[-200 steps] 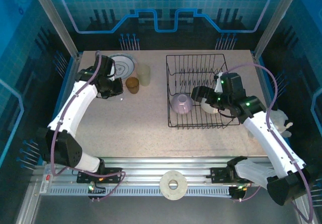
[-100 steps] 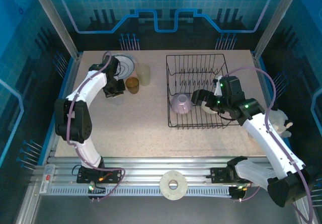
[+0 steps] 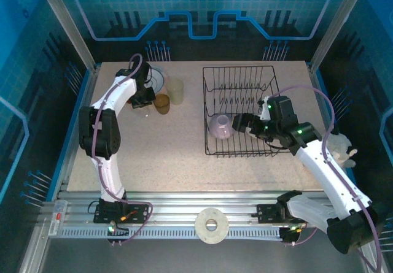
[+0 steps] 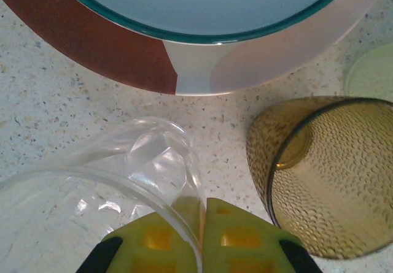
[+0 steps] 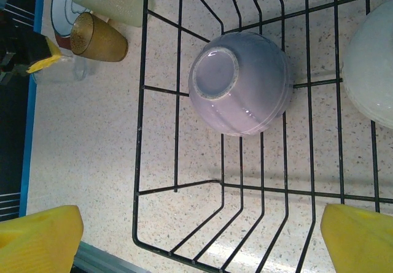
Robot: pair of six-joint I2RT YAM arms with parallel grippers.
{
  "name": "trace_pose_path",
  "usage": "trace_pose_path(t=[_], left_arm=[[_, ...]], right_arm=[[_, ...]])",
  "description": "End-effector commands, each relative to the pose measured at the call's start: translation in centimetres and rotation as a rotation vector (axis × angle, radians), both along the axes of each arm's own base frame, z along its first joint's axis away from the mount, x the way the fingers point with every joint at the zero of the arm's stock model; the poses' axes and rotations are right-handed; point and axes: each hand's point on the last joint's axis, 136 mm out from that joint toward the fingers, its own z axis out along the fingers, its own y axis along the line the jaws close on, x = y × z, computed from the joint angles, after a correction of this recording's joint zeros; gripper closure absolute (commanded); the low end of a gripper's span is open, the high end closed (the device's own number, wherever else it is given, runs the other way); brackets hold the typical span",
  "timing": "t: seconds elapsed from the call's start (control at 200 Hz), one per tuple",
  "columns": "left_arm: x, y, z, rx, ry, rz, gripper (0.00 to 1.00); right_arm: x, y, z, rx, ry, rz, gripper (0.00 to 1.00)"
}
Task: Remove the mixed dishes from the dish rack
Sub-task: Place the cup at the middle-left of the table.
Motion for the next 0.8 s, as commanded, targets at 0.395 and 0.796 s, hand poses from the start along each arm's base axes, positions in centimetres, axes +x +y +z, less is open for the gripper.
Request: trace_pose_path(t=[0.395,0.796], left_arm=[[1.0,0.9,-1.6,0.026,0.049,0.04,1.0],[1.1,0.6,-1.8,0.009,0.048,0.04,0.85]], right_arm=[[-0.9,0.1,0.2,0.015,-0.003,0.015,0.0],[-1.0,-0.1,0.1,0.009,-0.002,0.015,0.0]])
